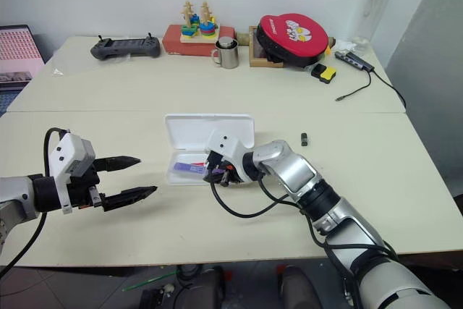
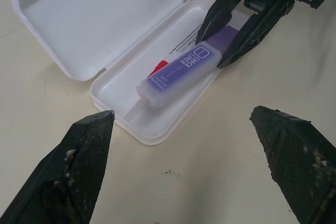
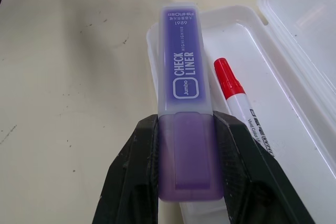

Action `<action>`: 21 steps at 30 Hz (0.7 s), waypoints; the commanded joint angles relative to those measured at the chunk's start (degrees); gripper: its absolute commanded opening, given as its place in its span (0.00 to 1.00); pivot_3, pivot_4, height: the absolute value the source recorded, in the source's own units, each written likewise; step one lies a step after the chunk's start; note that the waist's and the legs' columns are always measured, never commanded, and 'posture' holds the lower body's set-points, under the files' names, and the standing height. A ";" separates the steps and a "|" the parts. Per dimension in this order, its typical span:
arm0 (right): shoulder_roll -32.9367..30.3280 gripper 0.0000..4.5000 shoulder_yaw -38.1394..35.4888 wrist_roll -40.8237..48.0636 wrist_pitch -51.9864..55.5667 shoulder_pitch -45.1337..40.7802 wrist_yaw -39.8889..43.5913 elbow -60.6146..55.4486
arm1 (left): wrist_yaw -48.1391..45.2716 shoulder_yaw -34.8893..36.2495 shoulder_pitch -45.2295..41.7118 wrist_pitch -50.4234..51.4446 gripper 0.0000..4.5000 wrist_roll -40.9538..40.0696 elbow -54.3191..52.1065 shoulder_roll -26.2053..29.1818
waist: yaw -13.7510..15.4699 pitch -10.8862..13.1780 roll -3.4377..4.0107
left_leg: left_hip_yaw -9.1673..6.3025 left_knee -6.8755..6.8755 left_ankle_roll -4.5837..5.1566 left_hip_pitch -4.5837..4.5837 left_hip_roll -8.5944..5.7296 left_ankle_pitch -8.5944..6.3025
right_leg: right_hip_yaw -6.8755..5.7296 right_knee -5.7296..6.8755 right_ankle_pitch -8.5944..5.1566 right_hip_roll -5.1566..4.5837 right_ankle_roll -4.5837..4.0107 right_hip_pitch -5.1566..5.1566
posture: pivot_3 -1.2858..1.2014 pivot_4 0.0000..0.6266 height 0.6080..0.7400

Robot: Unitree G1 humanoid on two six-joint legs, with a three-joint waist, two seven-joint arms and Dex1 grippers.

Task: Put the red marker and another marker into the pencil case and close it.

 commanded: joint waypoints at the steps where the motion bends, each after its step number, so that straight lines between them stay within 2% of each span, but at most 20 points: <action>1: 1.06 0.25 -1.03 -1.32 -2.35 -1.87 1.32 1.22 | 0.81 0.37 -0.21 0.07 1.00 -1.03 -2.11 -0.21 | 0.02 0.00 0.00 | 0.00 0.00 0.00 0.00 0.12 0.00 | 0.00 0.00 0.00 0.12 -0.01 -0.02 | 0.52 0.24 1.00; 12: 4.64 0.25 -2.17 -3.97 -5.65 -4.66 2.44 7.22 | 1.67 -0.33 -0.69 0.56 1.00 -1.40 -2.90 -0.46 | 0.03 0.01 0.01 | 0.00 -0.02 -0.02 0.01 0.32 -0.01 | 0.03 0.03 0.11 0.33 -0.36 -0.08 | 0.52 0.24 1.00; 14: 5.02 0.40 -2.34 -4.16 -5.81 -4.87 2.69 7.69 | 1.71 -0.44 -0.87 0.72 1.00 -1.42 -3.01 -0.55 | 0.03 0.01 0.01 | -0.01 -0.03 -0.02 0.01 0.32 -0.02 | 0.03 0.03 0.11 0.33 -0.36 -0.08 | 0.52 0.24 1.00; 15: 5.15 0.41 -2.43 -4.22 -5.84 -4.93 2.76 7.74 | 1.68 -0.54 -0.95 0.71 1.00 -1.36 -2.96 -0.55 | 0.03 0.01 0.01 | -0.01 -0.03 -0.03 0.01 0.32 -0.02 | 0.03 0.03 0.11 0.33 -0.37 -0.08 | 0.52 0.24 1.00; 21: 4.14 0.71 -3.57 -3.62 -4.91 -4.20 3.82 5.01 | 1.50 -1.71 -1.85 0.38 1.00 -1.40 -2.32 -0.94 | 0.05 0.01 0.02 | -0.01 -0.02 -0.03 0.01 0.32 -0.02 | 0.03 0.03 0.11 0.33 -0.37 -0.08 | 0.52 0.24 1.00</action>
